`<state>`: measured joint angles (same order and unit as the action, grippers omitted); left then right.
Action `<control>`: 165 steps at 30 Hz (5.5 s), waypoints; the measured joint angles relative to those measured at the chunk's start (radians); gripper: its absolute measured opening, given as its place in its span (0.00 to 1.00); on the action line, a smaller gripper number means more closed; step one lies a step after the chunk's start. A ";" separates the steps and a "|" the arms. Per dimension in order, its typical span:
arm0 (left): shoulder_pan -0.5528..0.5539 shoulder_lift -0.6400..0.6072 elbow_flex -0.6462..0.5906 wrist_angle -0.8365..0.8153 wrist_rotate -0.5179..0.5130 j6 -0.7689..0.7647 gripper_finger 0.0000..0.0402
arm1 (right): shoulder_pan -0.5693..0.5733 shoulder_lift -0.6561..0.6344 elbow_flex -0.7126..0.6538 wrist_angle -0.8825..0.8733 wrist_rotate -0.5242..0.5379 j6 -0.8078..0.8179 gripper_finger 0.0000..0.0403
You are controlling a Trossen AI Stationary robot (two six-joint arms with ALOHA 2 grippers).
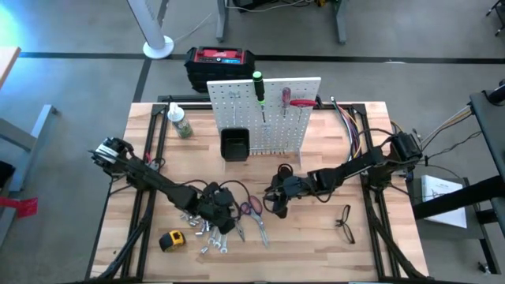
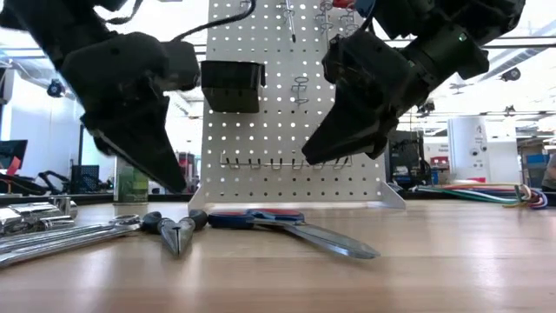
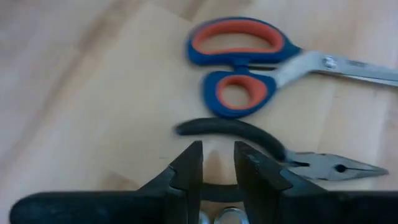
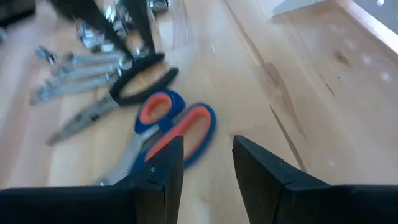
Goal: Hang tools onto peg board
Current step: Hang the blue scissors on the pegboard
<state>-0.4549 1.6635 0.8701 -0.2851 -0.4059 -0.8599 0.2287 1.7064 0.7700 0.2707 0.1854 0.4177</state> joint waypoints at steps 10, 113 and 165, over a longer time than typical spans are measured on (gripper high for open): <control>0.001 0.001 0.099 -0.212 -0.048 0.032 0.29 | 0.000 -0.078 -0.002 -0.162 0.057 -0.050 0.31; -0.053 -0.018 0.058 0.179 -0.261 0.313 0.29 | 0.050 -0.164 0.100 -0.303 0.394 0.044 0.00; -0.062 -0.046 0.057 0.144 -0.344 0.263 0.29 | -0.056 -0.317 -0.227 1.289 0.511 -1.744 0.00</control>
<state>-0.5167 1.6176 0.9272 -0.1410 -0.7502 -0.5964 0.1723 1.3895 0.5434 1.5602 0.6968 -1.3265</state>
